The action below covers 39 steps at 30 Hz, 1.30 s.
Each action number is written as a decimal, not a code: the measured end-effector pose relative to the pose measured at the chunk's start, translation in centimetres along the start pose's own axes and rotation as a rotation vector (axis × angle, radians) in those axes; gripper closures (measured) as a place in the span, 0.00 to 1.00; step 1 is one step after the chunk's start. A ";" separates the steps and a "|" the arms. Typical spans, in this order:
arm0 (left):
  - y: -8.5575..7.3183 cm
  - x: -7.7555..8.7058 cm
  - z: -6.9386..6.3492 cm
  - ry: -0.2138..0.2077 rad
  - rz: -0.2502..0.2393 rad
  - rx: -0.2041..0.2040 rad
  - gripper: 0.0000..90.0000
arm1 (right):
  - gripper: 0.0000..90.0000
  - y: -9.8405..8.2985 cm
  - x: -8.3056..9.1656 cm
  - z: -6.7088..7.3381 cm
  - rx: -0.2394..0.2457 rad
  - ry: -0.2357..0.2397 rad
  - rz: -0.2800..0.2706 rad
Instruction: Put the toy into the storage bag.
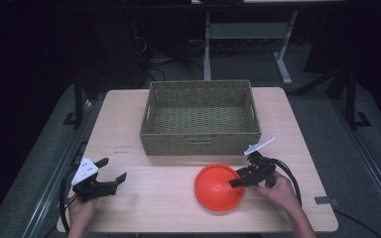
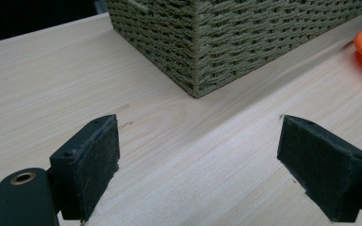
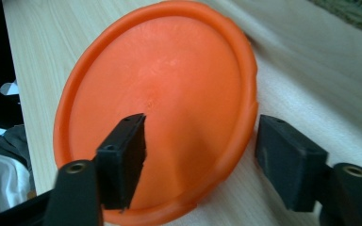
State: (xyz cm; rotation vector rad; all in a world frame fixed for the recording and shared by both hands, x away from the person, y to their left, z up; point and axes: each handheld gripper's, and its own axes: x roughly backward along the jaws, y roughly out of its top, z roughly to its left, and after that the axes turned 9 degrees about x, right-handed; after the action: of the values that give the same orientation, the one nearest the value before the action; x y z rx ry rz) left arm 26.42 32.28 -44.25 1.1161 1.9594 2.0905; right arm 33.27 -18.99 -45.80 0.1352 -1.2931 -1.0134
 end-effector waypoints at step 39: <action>0.1 0.2 -0.1 0.027 0.002 -0.027 0.14 | 0.91 1.7 1.3 -0.1 -0.130 0.022 -0.017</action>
State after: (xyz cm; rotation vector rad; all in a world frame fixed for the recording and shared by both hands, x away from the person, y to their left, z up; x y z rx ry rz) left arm 26.29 32.30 -44.07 1.0911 1.9362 2.1377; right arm 34.13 -18.97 -43.83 0.0574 -1.2041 -1.1049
